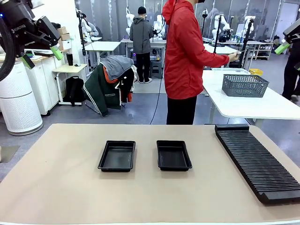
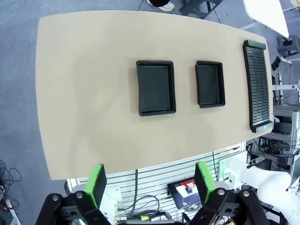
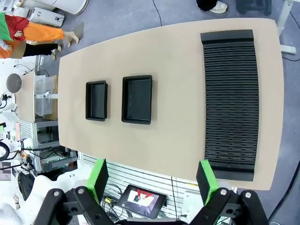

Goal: Inspect and transfer BCBs to ESD trays.
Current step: Pick up the Blank PCB from the PCB Rack and place it in the left ESD tray.

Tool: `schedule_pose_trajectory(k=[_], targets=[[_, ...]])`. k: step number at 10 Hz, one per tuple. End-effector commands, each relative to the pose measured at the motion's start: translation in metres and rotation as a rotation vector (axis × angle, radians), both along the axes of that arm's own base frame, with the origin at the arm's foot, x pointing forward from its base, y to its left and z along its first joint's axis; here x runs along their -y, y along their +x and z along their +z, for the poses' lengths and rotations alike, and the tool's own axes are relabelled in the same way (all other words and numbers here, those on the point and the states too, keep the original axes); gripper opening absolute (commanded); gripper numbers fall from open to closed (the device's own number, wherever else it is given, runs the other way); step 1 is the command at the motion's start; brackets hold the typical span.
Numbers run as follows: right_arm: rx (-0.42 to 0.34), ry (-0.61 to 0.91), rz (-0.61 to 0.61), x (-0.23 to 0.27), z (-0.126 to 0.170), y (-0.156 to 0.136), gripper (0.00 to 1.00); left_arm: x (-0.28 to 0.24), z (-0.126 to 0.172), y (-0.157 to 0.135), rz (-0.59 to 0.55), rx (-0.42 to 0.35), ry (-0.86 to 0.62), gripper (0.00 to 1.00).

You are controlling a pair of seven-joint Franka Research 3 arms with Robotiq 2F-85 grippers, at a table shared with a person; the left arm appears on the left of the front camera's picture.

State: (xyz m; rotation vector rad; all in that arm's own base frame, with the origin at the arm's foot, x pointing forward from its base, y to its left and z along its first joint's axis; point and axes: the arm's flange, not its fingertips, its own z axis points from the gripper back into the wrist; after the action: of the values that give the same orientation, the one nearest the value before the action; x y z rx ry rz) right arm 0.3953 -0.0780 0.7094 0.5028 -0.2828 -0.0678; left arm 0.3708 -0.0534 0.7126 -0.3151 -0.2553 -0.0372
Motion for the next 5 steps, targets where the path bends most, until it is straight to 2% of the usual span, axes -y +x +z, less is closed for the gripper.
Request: schedule_pose_trajectory(k=[1,4,5], targets=[[-0.005,-0.018,-0.035,-0.0028,0.0012,-0.0033,1.00,-0.0021,0.0006,-0.0030,-0.007,-0.016,0.032,1.00],[-0.001,-0.022,-0.032,-0.0041,-0.0009,-0.0039,1.00,-0.0007,-0.0004,-0.0042,0.012,-0.022,0.046,1.00],[-0.004,-0.020,-0.030,-0.0044,-0.0035,-0.0025,1.00,0.0000,-0.0003,-0.0006,-0.001,-0.004,0.002,1.00]])
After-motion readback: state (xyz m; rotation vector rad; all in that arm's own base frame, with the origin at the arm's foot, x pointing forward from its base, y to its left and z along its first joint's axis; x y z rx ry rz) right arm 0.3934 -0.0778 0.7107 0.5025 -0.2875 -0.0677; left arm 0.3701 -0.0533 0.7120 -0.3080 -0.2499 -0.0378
